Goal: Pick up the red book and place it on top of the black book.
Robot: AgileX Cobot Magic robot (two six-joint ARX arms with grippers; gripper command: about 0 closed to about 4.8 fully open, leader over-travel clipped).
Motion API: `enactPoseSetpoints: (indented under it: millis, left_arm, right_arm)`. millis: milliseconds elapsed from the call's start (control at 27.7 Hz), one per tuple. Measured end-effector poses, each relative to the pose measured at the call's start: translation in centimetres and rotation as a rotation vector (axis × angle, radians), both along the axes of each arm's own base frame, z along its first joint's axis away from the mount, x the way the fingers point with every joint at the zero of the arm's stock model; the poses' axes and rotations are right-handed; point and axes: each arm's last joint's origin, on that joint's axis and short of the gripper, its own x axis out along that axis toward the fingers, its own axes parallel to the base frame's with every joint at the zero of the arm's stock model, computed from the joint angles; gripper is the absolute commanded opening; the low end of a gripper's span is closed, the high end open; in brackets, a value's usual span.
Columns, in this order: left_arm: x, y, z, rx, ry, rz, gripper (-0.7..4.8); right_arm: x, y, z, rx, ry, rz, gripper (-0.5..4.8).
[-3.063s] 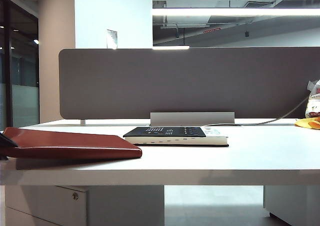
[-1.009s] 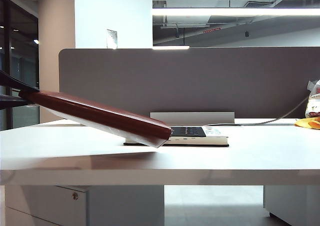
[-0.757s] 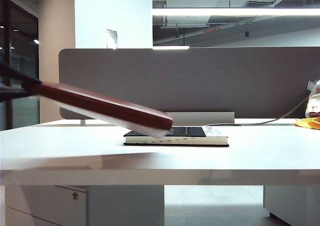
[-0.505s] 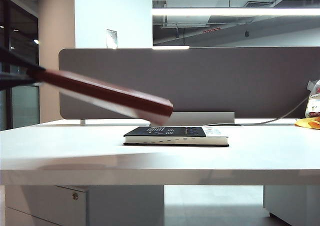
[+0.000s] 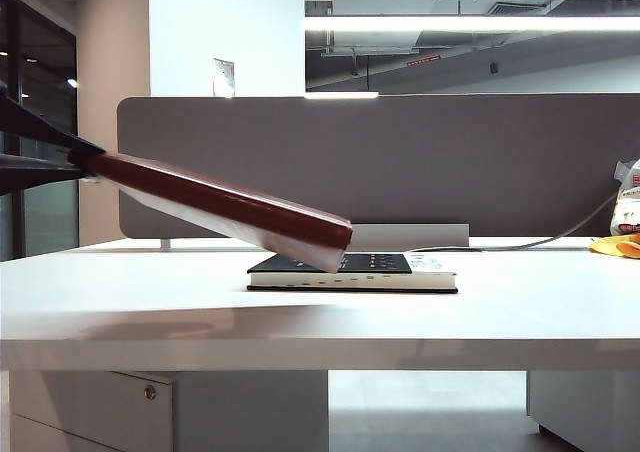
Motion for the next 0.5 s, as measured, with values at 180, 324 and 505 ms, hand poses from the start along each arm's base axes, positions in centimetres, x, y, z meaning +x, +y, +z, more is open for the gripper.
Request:
enactPoseSetpoints:
  millis: [180, 324, 505]
  left_arm:
    - [0.2, 0.0, 0.6, -0.016, -0.052, -0.003, -0.05]
    - [0.2, 0.0, 0.5, -0.016, -0.046, -0.010, -0.06]
    - [0.1, -1.0, 0.7, -0.023, -0.052, -0.069, -0.06]
  right_arm:
    - [0.0, 0.0, 0.0, 0.003, 0.001, 0.014, 0.49]
    - [-0.1, 0.1, 0.0, 0.010, 0.008, 0.052, 0.49]
    - [-0.2, 0.3, 0.0, 0.025, 0.014, 0.125, 0.49]
